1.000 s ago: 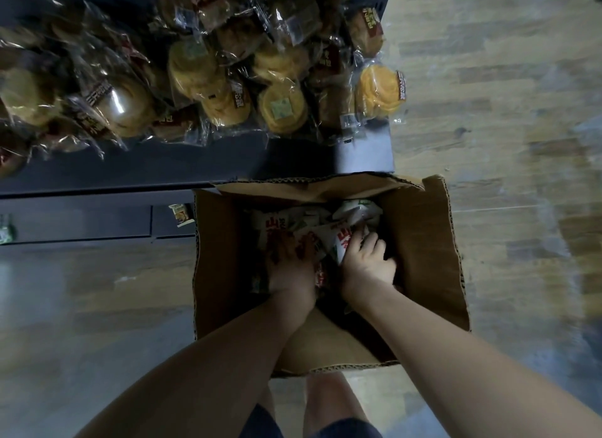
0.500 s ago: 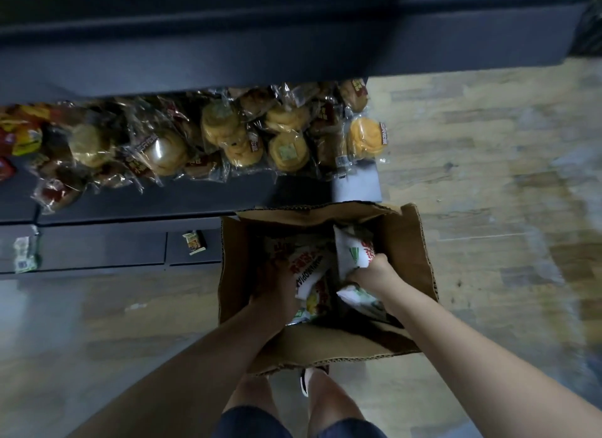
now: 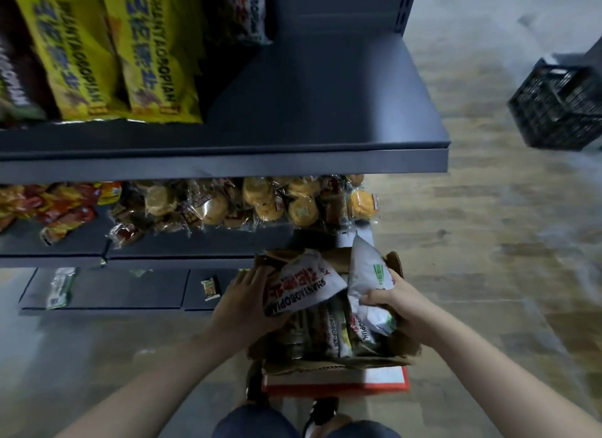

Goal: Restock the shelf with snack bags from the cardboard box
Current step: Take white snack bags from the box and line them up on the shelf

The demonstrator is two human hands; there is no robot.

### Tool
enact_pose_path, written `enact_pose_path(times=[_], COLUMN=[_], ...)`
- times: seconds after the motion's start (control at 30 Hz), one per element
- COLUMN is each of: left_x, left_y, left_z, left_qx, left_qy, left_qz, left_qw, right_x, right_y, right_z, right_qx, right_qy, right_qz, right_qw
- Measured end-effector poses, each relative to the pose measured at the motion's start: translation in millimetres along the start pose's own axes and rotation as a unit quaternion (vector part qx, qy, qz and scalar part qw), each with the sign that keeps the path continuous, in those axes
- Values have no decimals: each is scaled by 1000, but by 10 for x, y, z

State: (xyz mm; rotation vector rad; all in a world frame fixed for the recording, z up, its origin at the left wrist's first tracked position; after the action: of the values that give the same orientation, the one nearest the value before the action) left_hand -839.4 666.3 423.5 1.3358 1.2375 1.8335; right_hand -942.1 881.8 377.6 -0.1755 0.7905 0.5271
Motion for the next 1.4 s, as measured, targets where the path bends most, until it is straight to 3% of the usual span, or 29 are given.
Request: enact_pose_path(times=[0.27,0.53,0.63,0.73,0.87,1.1,1.3,1.4], left_x=[130,170,210,369,539,558,486,439], left_y=[1145,1809,1968,2148,2275,2394,2447,2391], left_z=[331,223,4,-255,-691,-1533,-2109,-2392], left_qx=[208,314,319,331,359,427,460,388], left_qy=[-106,-27,13,2,-14,41,78,134], left_qz=[46,150,211,229,233,126,144,164], left_qw=[971,937,924,915,904,894,873,897], right_x=[-555,-1299,-1739,-2227,-2840,-3621,-3926,-3930], right_y=[-308,-508,-535,-608,-571,-543,-771,-773], right_z=[531,875,989,1055,810,105,-367,-460], right_qx=[-129,-81,-65,-73,30,205,217,223], right_qy=[91,169,218,260,342,451,454,448], right_qz=[-77,-65,-73,-120,-128,-87,-38,-29], right_qw=[984,980,971,955,931,864,863,865])
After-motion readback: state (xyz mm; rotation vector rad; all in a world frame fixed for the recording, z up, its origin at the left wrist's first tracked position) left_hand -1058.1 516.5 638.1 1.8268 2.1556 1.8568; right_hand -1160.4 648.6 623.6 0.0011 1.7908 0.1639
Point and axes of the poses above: each hand's wrist, its own z-axis away from the middle knuckle, its own y-axis out of the back of the hand, x = y × z, the point moved 9 cm from there along -z, towards the middle knuckle, and after that the axes turned 8 degrees about x, right-handed, at the moved point
